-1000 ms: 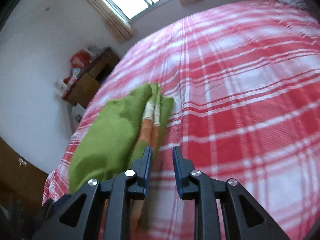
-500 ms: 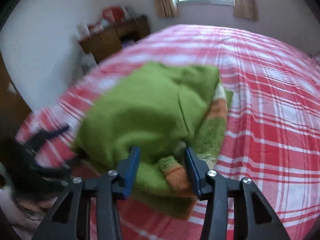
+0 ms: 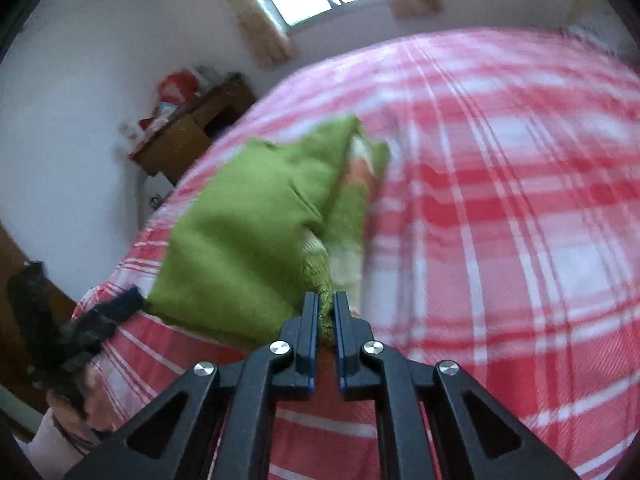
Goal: Fold small clothes
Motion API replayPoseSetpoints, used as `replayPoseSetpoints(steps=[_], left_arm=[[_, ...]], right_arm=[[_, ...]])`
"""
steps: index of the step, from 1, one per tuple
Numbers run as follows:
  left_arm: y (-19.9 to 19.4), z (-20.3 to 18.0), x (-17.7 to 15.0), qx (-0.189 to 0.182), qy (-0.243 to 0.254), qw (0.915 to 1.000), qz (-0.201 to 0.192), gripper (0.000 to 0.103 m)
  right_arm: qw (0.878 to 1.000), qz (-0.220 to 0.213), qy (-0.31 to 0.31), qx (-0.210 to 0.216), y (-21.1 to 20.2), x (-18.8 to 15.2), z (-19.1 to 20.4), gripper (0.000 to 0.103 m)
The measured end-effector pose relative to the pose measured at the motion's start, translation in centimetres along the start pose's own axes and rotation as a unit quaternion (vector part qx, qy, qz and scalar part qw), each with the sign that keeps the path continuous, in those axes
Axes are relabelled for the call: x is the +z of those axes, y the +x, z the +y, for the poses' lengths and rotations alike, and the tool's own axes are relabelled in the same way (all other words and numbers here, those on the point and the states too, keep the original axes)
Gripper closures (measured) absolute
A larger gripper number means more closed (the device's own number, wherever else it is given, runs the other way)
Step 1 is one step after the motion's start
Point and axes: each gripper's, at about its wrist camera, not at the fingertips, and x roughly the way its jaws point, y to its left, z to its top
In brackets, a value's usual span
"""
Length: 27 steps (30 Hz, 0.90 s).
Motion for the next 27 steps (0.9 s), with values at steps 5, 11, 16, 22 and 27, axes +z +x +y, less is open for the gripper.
replayPoseSetpoints(steps=[5,11,16,22,27], left_arm=[[1.6,0.0,3.0,0.032,-0.013,0.9994,-0.004,0.051],[3.8,-0.8,5.3,0.060,-0.004,0.9981,-0.008,0.037],[7.1,-1.7,6.2,0.079,-0.025,0.9965,0.008,0.037],[8.6,-3.4,4.2,0.083,-0.026,0.9959,0.023,0.037],[9.6,-6.3,3.4,0.126,0.038,0.9912,0.014,0.037]], right_arm=[[1.000,0.009,-0.011,-0.010,-0.5,0.4,1.0,0.097],[0.986,-0.103,-0.060,-0.114,-4.9,3.6,3.4,0.093],[0.987,-0.092,-0.111,-0.069,-1.2,7.1,7.3,0.093],[0.984,-0.011,-0.152,-0.096,6.5,7.7,8.1,0.094],[0.989,-0.036,-0.101,-0.099,7.3,7.4,4.3,0.097]])
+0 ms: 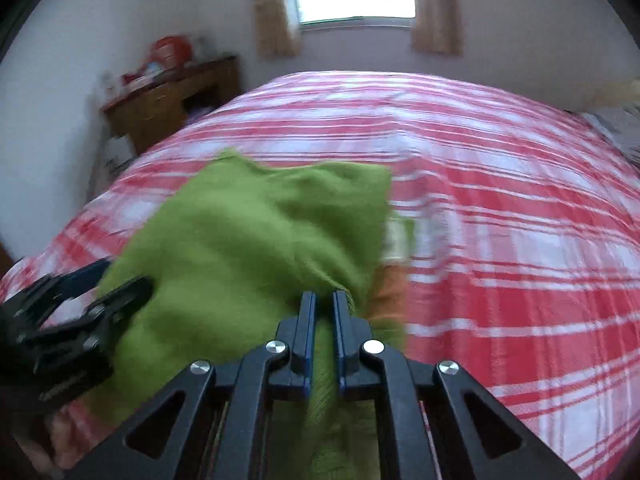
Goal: Fold small clothes
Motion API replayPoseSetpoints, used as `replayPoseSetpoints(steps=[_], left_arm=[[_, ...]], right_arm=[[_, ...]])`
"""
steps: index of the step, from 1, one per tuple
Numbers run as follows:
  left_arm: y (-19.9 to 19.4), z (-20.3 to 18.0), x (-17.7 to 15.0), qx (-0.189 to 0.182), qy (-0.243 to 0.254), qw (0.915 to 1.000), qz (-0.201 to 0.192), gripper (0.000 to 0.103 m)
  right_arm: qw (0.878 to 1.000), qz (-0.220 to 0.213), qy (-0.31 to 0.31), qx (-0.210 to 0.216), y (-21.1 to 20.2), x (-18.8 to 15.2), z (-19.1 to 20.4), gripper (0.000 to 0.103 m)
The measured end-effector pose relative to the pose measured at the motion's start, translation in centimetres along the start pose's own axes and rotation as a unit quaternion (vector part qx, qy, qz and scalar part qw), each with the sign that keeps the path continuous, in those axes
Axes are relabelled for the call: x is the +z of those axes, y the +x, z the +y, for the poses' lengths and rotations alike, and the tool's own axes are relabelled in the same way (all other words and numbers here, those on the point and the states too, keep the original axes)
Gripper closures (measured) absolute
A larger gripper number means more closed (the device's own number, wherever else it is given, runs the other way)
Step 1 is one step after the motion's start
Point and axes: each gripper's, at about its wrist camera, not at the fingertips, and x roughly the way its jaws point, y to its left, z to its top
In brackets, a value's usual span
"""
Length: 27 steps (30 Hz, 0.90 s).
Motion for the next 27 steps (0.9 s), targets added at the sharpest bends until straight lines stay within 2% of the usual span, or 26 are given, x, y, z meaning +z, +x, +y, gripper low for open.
replayPoseSetpoints(steps=[3,7,9,12,14,17,19,21,23,27], left_arm=[[0.0,-0.6,0.2,0.017,0.021,0.9996,-0.001,0.037],[-0.1,0.5,0.4,0.002,0.005,0.9998,0.018,0.037],[-0.6,0.6,0.5,0.007,0.013,0.9997,0.019,0.037],[-1.0,0.5,0.3,0.008,0.015,0.9996,0.024,0.037],[-1.2,0.5,0.0,0.008,0.014,0.9995,0.028,0.037],[-1.5,0.1,-0.4,0.015,0.021,0.9992,0.030,0.037],[-1.9,-0.1,-0.7,0.014,0.028,0.9989,0.034,0.037],[-2.4,-0.3,-1.1,0.014,0.043,0.9982,0.039,0.036],[-2.9,0.0,-1.5,0.004,0.049,0.9978,0.045,0.032],[-4.1,2.6,-1.4,-0.053,0.015,0.9968,0.058,0.030]], right_arm=[[1.000,0.000,0.022,0.017,0.1,0.1,-0.7,0.097],[1.000,-0.001,0.004,0.000,-1.0,0.0,0.3,0.096],[1.000,-0.018,0.006,-0.018,-3.2,-0.5,0.9,0.096],[0.999,-0.041,-0.023,-0.015,-6.1,-1.8,2.1,0.095],[0.999,-0.035,-0.033,-0.015,-7.2,-3.2,2.7,0.093],[0.999,0.012,-0.020,-0.022,-6.0,-5.6,1.9,0.093],[1.000,-0.004,-0.013,-0.022,-6.1,-6.7,1.4,0.093],[1.000,0.000,-0.004,-0.022,-6.5,-6.5,1.2,0.093],[1.000,0.003,0.000,-0.018,-6.9,-6.4,1.3,0.093],[1.000,-0.001,0.005,-0.002,-8.6,-6.3,0.7,0.093]])
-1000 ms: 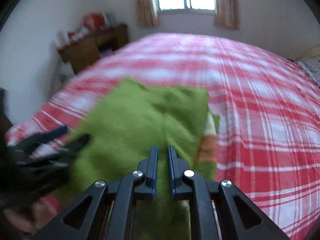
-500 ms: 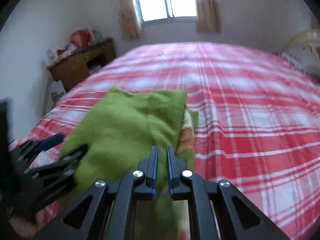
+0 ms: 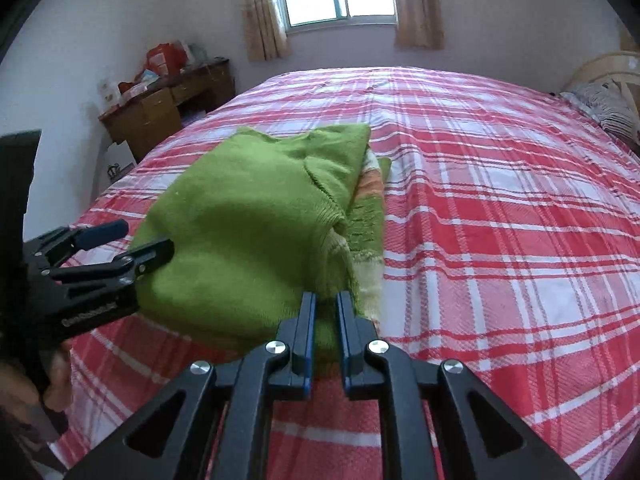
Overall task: Fold small clothes
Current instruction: 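Grasp the folded sweater bundle with both tools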
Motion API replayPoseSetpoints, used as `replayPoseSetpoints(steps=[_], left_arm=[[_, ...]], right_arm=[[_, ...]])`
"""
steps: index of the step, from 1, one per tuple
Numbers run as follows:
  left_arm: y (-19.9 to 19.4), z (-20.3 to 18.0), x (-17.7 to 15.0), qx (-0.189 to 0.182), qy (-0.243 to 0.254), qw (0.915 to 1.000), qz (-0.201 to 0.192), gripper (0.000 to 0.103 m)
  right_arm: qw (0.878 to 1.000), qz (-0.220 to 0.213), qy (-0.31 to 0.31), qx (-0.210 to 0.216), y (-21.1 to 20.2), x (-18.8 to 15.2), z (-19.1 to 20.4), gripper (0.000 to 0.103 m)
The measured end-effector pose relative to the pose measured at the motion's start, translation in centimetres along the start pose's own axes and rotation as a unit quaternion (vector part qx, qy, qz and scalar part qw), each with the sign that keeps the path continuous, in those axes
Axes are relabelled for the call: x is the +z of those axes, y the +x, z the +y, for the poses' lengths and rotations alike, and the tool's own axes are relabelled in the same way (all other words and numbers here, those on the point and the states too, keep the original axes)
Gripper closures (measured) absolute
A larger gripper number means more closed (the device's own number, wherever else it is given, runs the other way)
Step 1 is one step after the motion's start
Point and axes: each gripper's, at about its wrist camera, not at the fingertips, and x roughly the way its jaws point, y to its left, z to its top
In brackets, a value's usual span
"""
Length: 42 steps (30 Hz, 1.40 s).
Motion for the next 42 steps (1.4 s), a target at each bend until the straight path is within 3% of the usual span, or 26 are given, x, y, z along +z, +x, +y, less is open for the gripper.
replayPoseSetpoints(steps=[2,3,4,6,9,13,18,21,30,32,33,34,39,42], left_arm=[[-0.5,1.4,0.7,-0.017,-0.022,0.9996,-0.006,0.030],[-0.7,2.4,1.5,-0.023,-0.037,0.9989,-0.016,0.030],[-0.7,2.8,2.1,-0.024,-0.046,0.9984,-0.023,0.028],[-0.2,3.9,4.1,-0.027,-0.068,0.9968,-0.032,0.024],[1.7,4.5,6.5,-0.051,-0.094,0.9938,-0.032,0.024],[5.7,4.6,7.9,-0.087,-0.132,0.9873,-0.012,0.024],[10.8,3.5,5.2,-0.126,-0.162,0.9770,0.058,0.021],[10.6,4.3,4.5,-0.159,-0.182,0.9689,0.054,0.021],[11.2,2.6,5.5,-0.147,-0.136,0.9771,0.070,0.012],[11.3,2.7,5.6,-0.140,-0.132,0.9786,0.073,0.016],[11.1,2.6,5.6,-0.138,-0.128,0.9795,0.071,0.024],[11.0,2.5,5.6,-0.135,-0.127,0.9802,0.069,0.029],[9.4,2.0,5.5,-0.122,-0.129,0.9805,0.085,0.051],[7.2,1.1,4.7,-0.111,-0.101,0.9821,0.114,0.054]], right_arm=[[1.000,-0.013,0.021,0.010,-1.2,0.5,-0.9,0.090],[0.999,-0.023,0.035,0.016,-1.8,0.9,-1.6,0.078],[0.998,-0.035,0.051,0.025,-2.3,1.5,-2.2,0.051],[0.993,-0.065,0.089,0.046,-3.0,2.8,-3.7,0.019],[0.988,-0.082,0.112,0.073,-2.1,5.0,-4.7,0.019],[0.988,-0.052,0.121,0.080,2.7,7.5,-5.0,0.019],[0.986,-0.005,0.137,0.094,8.5,7.6,-5.2,0.019],[0.983,0.032,0.135,0.121,11.3,6.4,-4.7,0.019],[0.985,0.036,0.113,0.124,12.9,7.5,-3.8,0.021],[0.987,0.042,0.101,0.118,13.3,8.0,-3.0,0.035],[0.986,0.047,0.100,0.126,13.3,8.0,-2.9,0.048],[0.984,0.052,0.107,0.134,13.2,8.0,-3.0,0.053],[0.980,0.060,0.127,0.139,11.5,7.8,-2.5,0.065],[0.975,0.071,0.141,0.158,9.2,6.9,-2.2,0.065]])
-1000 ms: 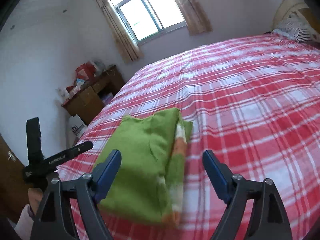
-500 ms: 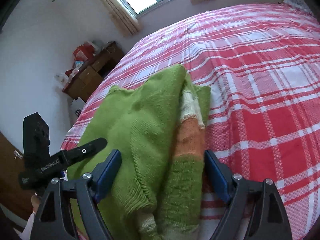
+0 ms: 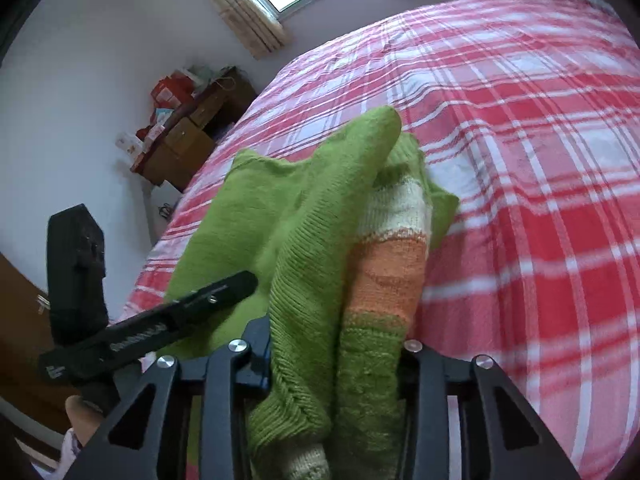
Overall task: Fold small clothes
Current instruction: 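Grasp the folded sweater bundle with both tools, then lift the sweater bundle with both tools and carry it toward the bed corner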
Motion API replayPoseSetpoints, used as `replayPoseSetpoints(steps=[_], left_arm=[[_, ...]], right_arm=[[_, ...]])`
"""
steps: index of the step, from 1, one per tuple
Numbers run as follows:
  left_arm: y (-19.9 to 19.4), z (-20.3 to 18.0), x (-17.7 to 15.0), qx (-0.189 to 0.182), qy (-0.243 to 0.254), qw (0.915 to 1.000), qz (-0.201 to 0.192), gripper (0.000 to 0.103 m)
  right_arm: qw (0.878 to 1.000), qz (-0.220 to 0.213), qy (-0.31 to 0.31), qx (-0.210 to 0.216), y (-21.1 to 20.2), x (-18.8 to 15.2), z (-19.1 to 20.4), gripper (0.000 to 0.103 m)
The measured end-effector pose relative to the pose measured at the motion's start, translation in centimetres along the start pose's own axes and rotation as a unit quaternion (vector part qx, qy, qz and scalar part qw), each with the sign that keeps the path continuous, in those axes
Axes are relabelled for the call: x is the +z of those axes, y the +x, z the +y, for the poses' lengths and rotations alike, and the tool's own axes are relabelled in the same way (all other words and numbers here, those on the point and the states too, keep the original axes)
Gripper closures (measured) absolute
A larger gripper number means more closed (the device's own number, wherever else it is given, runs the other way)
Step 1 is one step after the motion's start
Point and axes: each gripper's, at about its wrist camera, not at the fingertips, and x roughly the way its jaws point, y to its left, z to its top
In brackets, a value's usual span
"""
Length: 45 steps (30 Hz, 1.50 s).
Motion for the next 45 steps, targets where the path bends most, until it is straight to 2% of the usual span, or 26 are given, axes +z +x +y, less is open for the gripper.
replayPoseSetpoints(steps=[3,5,8,10,12,15,17,20,22,24,27,28,31,38,41,43,45], left_arm=[[-2.0,-0.3,-3.1,-0.003,0.002,0.9992,0.039,0.054],[-3.4,-0.4,-5.5,-0.007,0.003,0.9984,0.056,0.051],[-4.6,-0.9,-8.1,0.018,0.026,0.9986,0.043,0.028],[-4.5,-1.5,-8.3,0.059,0.046,0.9970,0.020,0.006],[-3.6,-1.4,-7.6,0.076,0.048,0.9959,0.007,0.004],[-2.3,-1.0,-6.6,0.077,0.038,0.9963,0.006,0.000],[-2.0,-0.9,-6.3,0.077,0.032,0.9965,0.005,0.000],[-1.9,-1.7,-6.7,0.081,0.054,0.9951,-0.014,0.006],[-2.1,-2.0,-7.2,0.071,0.064,0.9951,-0.027,0.019],[-2.1,-2.2,-7.2,0.068,0.065,0.9950,-0.033,0.024],[-2.5,-3.0,-7.5,0.083,0.075,0.9925,-0.049,0.040],[-2.6,-3.4,-7.6,0.092,0.083,0.9907,-0.057,0.049],[-3.5,-4.2,-8.2,0.116,0.099,0.9853,-0.077,0.062],[-6.9,-3.8,-8.8,0.106,0.083,0.9854,-0.104,0.067],[-8.4,-4.1,-9.1,0.124,0.090,0.9799,-0.128,0.076],[-9.6,-4.2,-9.3,0.144,0.096,0.9737,-0.148,0.091],[-10.0,-4.1,-9.3,0.152,0.106,0.9702,-0.156,0.092]], right_arm=[[1.000,0.023,0.000,0.017,-1.9,-2.8,0.8,0.065],[0.999,0.040,-0.006,0.033,-3.7,-5.7,1.2,0.065],[0.998,0.051,-0.003,0.044,-5.2,-8.6,1.0,0.065],[0.998,0.041,-0.003,0.041,-5.7,-9.7,0.8,0.061],[0.999,0.027,-0.001,0.027,-5.6,-9.6,0.6,0.056],[1.000,0.008,0.004,-0.009,-5.0,-8.8,0.1,0.041],[1.000,0.007,0.009,-0.009,-4.3,-8.2,-0.6,0.037],[1.000,0.000,0.014,0.005,-3.4,-7.7,-1.1,0.036],[1.000,-0.003,0.009,0.007,-3.1,-7.6,-1.1,0.037],[1.000,-0.005,-0.004,-0.014,-3.2,-7.9,-0.7,0.047],[0.998,-0.009,-0.036,-0.043,-3.6,-8.8,1.1,0.061],[0.997,-0.015,-0.047,-0.059,-3.8,-9.0,1.8,0.063],[0.993,-0.036,-0.068,-0.084,-4.8,-9.5,3.5,0.065],[0.988,-0.083,-0.088,-0.092,-8.0,-11.4,7.2,0.066],[0.988,-0.093,-0.086,-0.083,-8.9,-11.6,8.3,0.066],[0.988,-0.097,-0.091,-0.079,-9.3,-11.8,9.1,0.066],[0.987,-0.102,-0.097,-0.076,-9.5,-11.8,10.0,0.066]])
